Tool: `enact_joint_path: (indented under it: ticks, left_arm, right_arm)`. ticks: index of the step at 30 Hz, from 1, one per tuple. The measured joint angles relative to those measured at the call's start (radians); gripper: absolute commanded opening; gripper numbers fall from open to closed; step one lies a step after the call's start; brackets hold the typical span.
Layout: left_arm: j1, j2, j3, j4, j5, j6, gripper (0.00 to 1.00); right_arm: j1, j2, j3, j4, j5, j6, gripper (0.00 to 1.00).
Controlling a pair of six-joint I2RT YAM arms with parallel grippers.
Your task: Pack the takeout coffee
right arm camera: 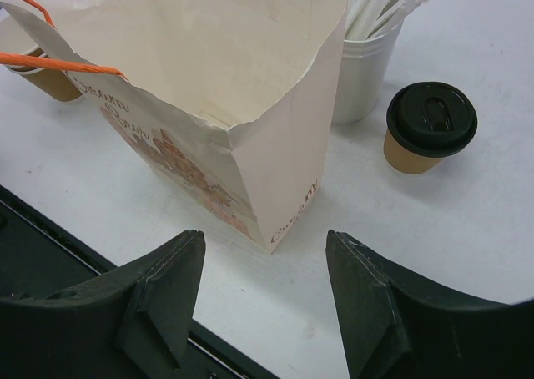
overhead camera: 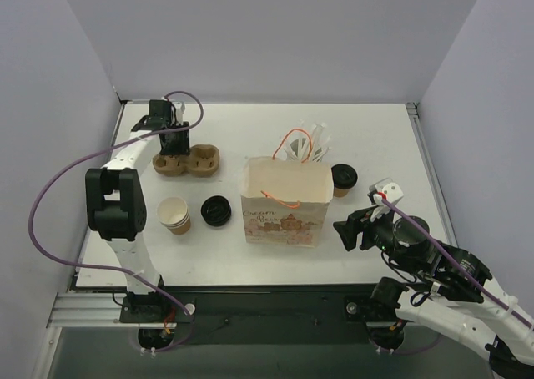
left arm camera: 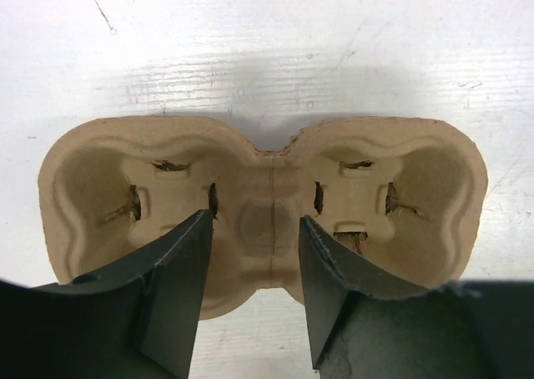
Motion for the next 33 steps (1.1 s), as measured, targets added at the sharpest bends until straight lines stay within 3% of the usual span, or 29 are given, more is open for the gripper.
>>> enact_joint_path:
  ticks: [3,10,33]
  left_arm:
    - [0.01,-0.003,0.0,0.005,0.015,-0.002,0.48]
    - [0.01,-0.003,0.0,0.003,0.035,0.005,0.68]
    - [-0.045,0.031,0.01,-0.004,-0.076,0.045,0.65]
  right_arm:
    - [0.0,0.0,0.0,0.0,0.0,0.0,0.61]
    - [0.0,0.0,0.0,-0.003,0.0,0.0,0.61]
    - [0.0,-0.003,0.0,-0.003,0.001,0.0,0.61]
